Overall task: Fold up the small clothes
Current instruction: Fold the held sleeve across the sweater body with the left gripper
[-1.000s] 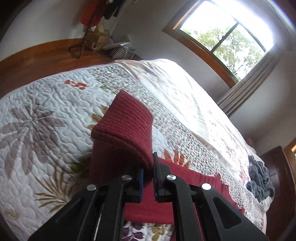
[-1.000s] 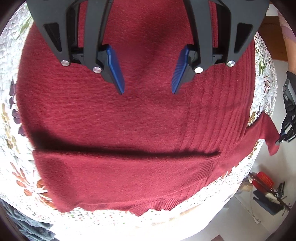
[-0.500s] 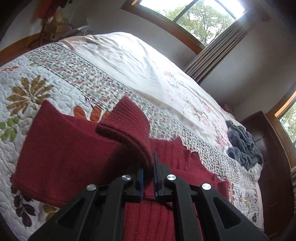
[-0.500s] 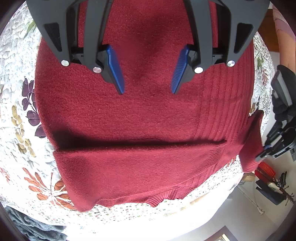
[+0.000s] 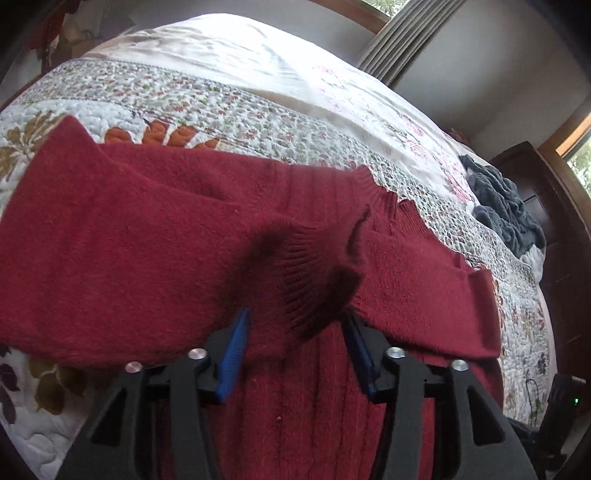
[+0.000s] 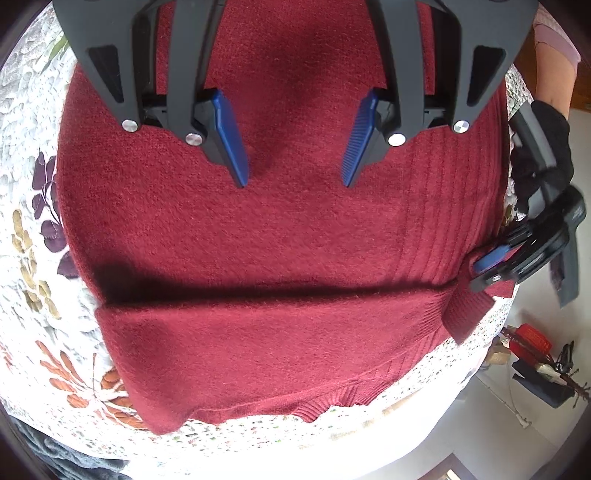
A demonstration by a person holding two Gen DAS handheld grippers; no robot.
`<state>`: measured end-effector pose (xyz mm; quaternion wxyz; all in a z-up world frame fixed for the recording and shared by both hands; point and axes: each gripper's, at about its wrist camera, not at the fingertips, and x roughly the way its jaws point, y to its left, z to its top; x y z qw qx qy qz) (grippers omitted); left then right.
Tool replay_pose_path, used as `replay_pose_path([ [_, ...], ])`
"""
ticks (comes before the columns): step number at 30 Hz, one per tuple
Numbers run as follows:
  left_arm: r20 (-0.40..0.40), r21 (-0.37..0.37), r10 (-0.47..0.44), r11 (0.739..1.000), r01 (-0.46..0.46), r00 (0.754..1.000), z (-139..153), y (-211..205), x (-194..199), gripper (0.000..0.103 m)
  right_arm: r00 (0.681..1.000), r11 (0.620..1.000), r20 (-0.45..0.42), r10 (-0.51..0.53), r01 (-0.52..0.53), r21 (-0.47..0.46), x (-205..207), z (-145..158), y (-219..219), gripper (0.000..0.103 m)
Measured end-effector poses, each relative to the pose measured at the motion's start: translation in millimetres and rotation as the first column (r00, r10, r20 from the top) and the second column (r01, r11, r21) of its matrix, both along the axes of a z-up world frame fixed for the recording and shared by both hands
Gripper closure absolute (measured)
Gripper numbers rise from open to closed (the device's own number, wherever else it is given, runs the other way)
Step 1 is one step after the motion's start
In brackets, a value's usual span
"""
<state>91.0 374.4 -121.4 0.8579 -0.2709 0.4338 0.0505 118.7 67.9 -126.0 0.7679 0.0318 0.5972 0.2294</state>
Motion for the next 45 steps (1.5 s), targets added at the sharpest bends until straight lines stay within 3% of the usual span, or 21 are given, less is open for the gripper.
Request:
replay_pose_path([
  [5,0.082,0.092,0.054,0.994,-0.061,0.995,34.9,30.1,-36.1,0.023,0.999,0.997,-0.004,0.043,-0.042,0.063,19.9,16.4,30.5,0.049],
  [9,0.073,0.13,0.134,0.981,-0.143,0.988,41.8,66.7,-49.3,0.023,0.994,0.985,-0.018,0.107,-0.103,0.139,39.7,33.6,73.2,0.047],
  [14,0.051,0.116,0.201,0.972,-0.206,0.978,35.6,100.5,-55.1,0.023,0.985,0.971,-0.063,0.163,-0.149,0.186,67.0,35.1,129.3,0.046],
  [24,-0.045,0.175,0.175,0.971,-0.165,0.984,-11.4,106.7,-29.0,0.023,0.966,0.972,-0.183,0.184,-0.152,0.177,98.3,-0.3,188.7,0.047],
  [27,-0.06,0.231,0.142,0.965,-0.125,0.988,-16.1,99.2,-25.2,0.022,0.962,0.972,-0.196,0.192,-0.159,0.171,100.5,-9.1,194.9,0.049],
  [28,-0.06,0.245,0.136,0.962,-0.117,0.989,-16.2,96.8,-25.5,0.022,0.961,0.973,-0.197,0.193,-0.162,0.166,101.9,-11.8,197.6,0.054],
  [30,-0.048,0.23,0.137,0.965,-0.122,0.989,-13.6,98.4,-27.8,0.022,0.962,0.975,-0.197,0.189,-0.159,0.157,105.9,-17.4,202.5,0.067],
  [33,-0.006,0.169,0.168,0.972,-0.165,0.986,-1.4,106.3,-37.0,0.022,0.96,0.972,-0.207,0.188,-0.151,0.182,108.7,-17.5,201.5,0.096],
  [41,0.091,0.166,0.209,0.961,-0.222,0.974,43.3,116.5,-44.4,0.022,0.982,0.942,-0.089,0.166,-0.131,0.31,116.0,42.3,150.9,0.098],
  [45,0.101,0.173,0.168,0.968,-0.183,0.981,51.2,99.7,-29.5,0.022,0.994,0.955,-0.034,0.101,-0.087,0.285,129.4,65.5,106.1,0.098],
])
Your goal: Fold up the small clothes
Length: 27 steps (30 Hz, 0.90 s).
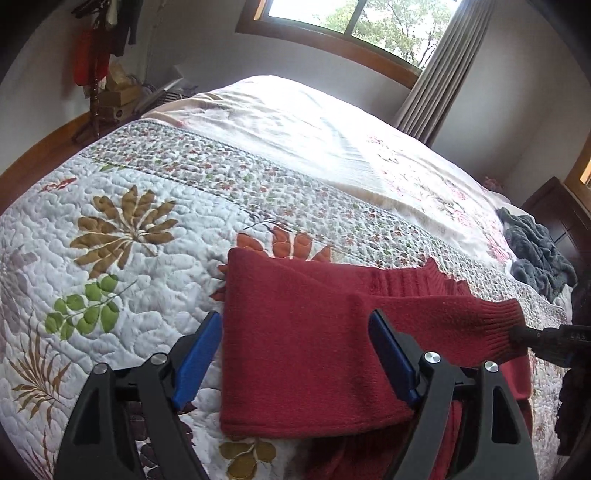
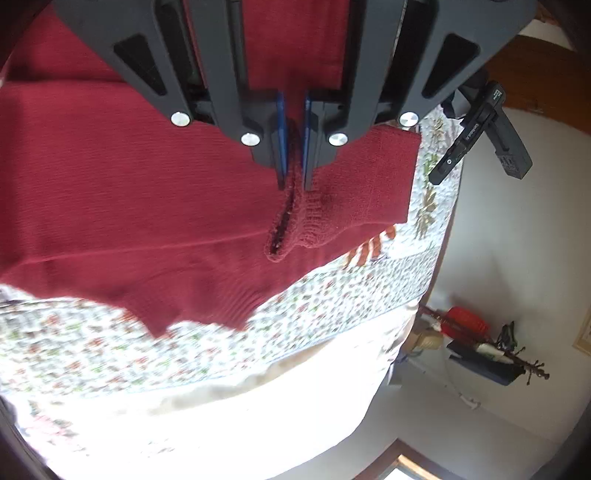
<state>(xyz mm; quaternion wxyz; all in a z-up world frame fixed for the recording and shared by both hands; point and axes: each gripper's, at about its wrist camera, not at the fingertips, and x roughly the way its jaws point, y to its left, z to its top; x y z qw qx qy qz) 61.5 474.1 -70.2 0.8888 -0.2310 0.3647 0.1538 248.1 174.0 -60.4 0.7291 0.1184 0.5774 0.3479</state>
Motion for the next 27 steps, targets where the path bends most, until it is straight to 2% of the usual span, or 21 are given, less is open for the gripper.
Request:
replay_pose_path([
  [6,-0.029,0.004,-0.091,0.996,0.091,0.995,-13.8,-42.9,26.8,0.022,0.993,0.993,0.038,-0.108,0.11,-0.048,18.9,10.5,-76.8,0.098],
  [12,-0.088,0.025,-0.139,0.99,0.142,0.986,-33.4,-73.2,44.7,0.022,0.978,0.974,0.042,-0.204,0.207,-0.088,26.9,-4.0,-133.2,0.098],
  [18,-0.157,0.043,-0.14,0.988,0.148,0.978,-53.0,-77.3,52.0,0.022,0.97,0.951,0.005,-0.241,0.237,-0.196,29.5,-45.9,-145.9,0.098],
  [22,-0.208,0.017,-0.119,0.992,0.125,0.971,-72.8,-69.1,53.0,0.022,0.972,0.935,-0.013,-0.234,0.221,-0.277,24.2,-74.8,-141.9,0.097],
  [27,-0.212,0.042,-0.122,0.99,0.134,0.97,-70.9,-72.9,50.4,0.022,0.973,0.927,0.002,-0.232,0.222,-0.301,24.0,-78.0,-143.4,0.089],
])
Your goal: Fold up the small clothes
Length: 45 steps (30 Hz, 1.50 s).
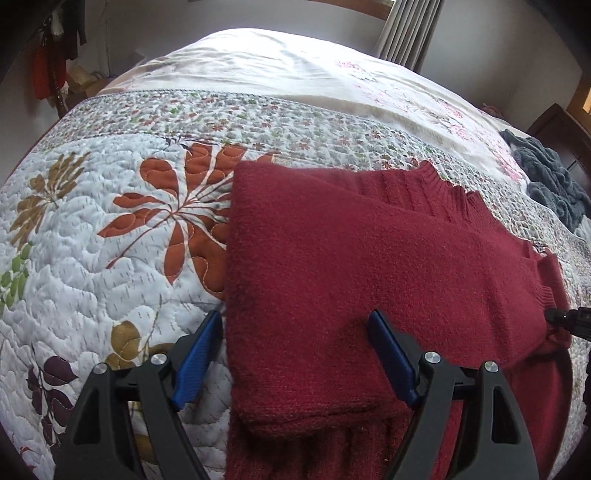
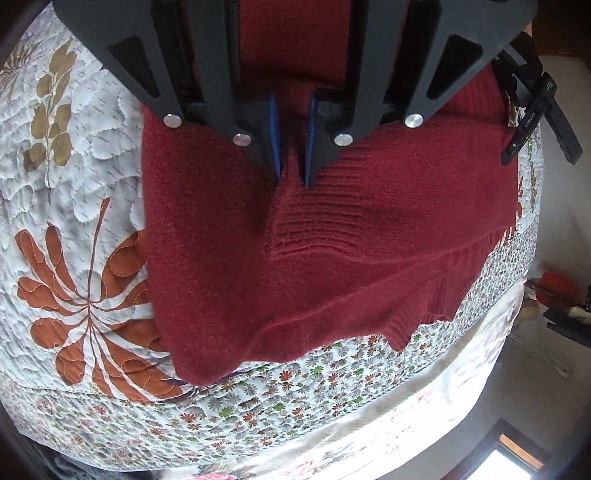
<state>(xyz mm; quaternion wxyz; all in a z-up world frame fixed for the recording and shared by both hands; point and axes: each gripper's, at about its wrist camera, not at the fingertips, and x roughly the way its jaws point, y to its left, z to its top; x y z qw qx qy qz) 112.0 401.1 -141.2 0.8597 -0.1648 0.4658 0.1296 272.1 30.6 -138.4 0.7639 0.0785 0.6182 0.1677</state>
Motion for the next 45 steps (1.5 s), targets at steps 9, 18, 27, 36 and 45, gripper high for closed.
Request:
replay_pose_path([
  [9,0.137,0.01,-0.102,0.995,0.102,0.985,56.4,-38.9,8.8,0.022,0.991,0.992,0.118,0.061,-0.073,0.107,-7.0,50.0,16.4,0.088],
  [18,0.017,-0.019,-0.115,0.993,0.115,0.993,11.9,-47.9,23.6,0.022,0.999,0.998,0.007,0.052,-0.052,0.029,-9.6,0.1,14.6,0.09],
  [27,-0.013,0.013,-0.134,0.991,0.134,0.991,1.2,-50.6,19.7,0.022,1.0,0.994,-0.017,0.014,-0.012,0.112,-10.8,-18.3,2.7,0.091],
  [36,-0.012,0.028,-0.157,0.987,0.158,0.987,51.3,-58.9,-69.3,0.022,1.0,0.983,0.025,0.018,-0.023,0.183,-101.7,31.8,-39.3,0.079],
  [45,-0.111,0.046,-0.144,0.988,0.15,0.983,63.7,-57.0,-203.9,0.022,0.998,0.998,0.049,0.039,-0.042,0.056,-245.1,46.0,-93.5,0.07],
])
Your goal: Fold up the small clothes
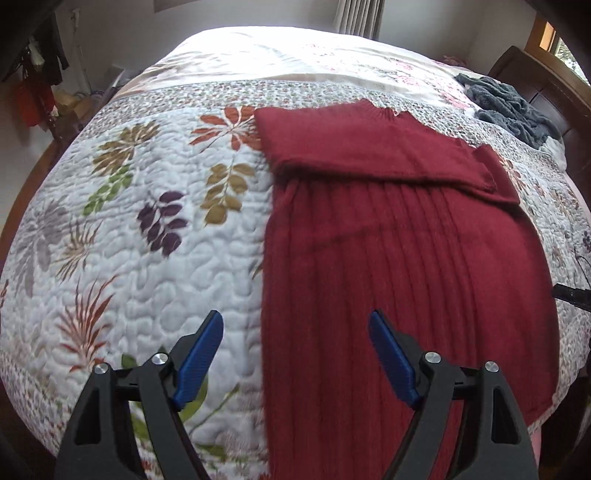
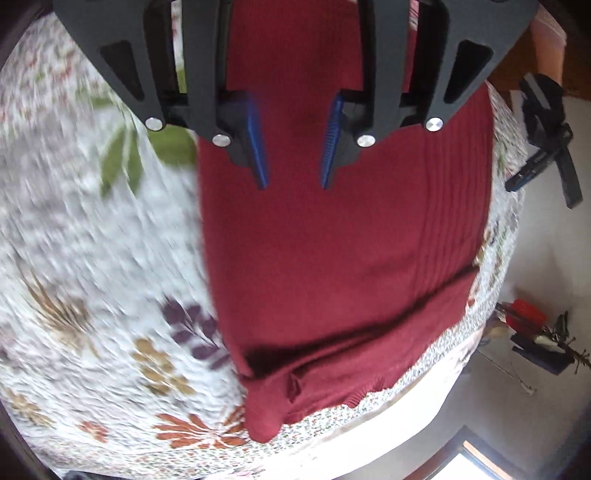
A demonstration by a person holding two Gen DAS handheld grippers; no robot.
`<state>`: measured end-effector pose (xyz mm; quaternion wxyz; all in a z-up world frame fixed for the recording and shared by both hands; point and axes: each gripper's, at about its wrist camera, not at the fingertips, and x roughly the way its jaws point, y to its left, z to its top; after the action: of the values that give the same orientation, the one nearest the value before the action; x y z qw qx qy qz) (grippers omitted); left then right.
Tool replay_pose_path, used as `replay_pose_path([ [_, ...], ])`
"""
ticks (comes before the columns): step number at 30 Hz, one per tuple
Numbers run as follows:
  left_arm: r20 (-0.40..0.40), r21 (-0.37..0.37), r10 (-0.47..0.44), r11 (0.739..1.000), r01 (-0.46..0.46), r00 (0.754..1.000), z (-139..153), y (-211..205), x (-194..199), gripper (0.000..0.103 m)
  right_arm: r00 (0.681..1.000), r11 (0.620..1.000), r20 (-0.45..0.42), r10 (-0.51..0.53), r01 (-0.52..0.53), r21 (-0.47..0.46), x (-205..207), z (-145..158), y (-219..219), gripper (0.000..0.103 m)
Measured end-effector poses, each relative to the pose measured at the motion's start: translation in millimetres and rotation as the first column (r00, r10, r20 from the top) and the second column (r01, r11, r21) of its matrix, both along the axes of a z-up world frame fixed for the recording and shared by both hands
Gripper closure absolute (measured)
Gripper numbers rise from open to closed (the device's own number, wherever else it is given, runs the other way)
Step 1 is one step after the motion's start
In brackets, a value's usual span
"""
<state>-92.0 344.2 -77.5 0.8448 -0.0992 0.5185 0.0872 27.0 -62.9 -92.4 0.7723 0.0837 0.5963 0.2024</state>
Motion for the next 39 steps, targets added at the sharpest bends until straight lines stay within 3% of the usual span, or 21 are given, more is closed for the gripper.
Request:
replay_pose_path([
  [7,-0.052,-0.043,0.03,0.999,-0.032,0.998,-12.4,-2.7,-67.2,0.022,0.999,0.999,-0.024,-0.036,0.035,-0.023,-74.4,-6.7,-24.7,0.065],
  [13,-0.105,-0.054,0.033,0.998,-0.039,0.994,-28.8,-7.2,-101.3,0.022,0.997,0.998,-0.053,-0.054,0.052,-0.027,-105.2,-15.8,-43.2,0.064],
  [22,-0.153,-0.096,0.014,0.995,-0.029,0.988,-45.1,-10.0,-118.4,0.022,0.994,0.997,-0.079,-0.073,0.071,-0.03,-118.9,-30.4,-56.1,0.063],
  [30,-0.159,-0.194,-0.007,0.981,-0.025,0.987,-49.0,-17.0,-118.9,0.025,0.995,1.0,-0.099,-0.027,0.028,0.002,-125.2,-35.5,-51.7,0.061],
  [34,-0.167,-0.194,-0.019,0.981,-0.014,0.986,-49.9,-20.1,-119.2,0.042,0.994,0.999,-0.11,-0.028,0.032,0.041,-125.3,-43.3,-46.4,0.067],
  [36,-0.179,-0.166,-0.019,0.986,-0.011,0.984,-51.2,-20.9,-120.3,0.052,0.993,0.998,-0.112,-0.045,0.049,0.026,-124.1,-49.3,-47.2,0.076],
  [38,-0.181,-0.157,-0.003,0.987,-0.026,0.983,-50.9,-19.2,-122.5,0.065,0.992,0.997,-0.114,-0.052,0.059,0.054,-123.6,-48.6,-48.2,0.097],
  [39,-0.179,-0.164,0.006,0.986,-0.036,0.984,-50.1,-17.9,-123.6,0.07,0.992,0.995,-0.116,-0.047,0.056,0.077,-123.7,-47.9,-51.2,0.097],
])
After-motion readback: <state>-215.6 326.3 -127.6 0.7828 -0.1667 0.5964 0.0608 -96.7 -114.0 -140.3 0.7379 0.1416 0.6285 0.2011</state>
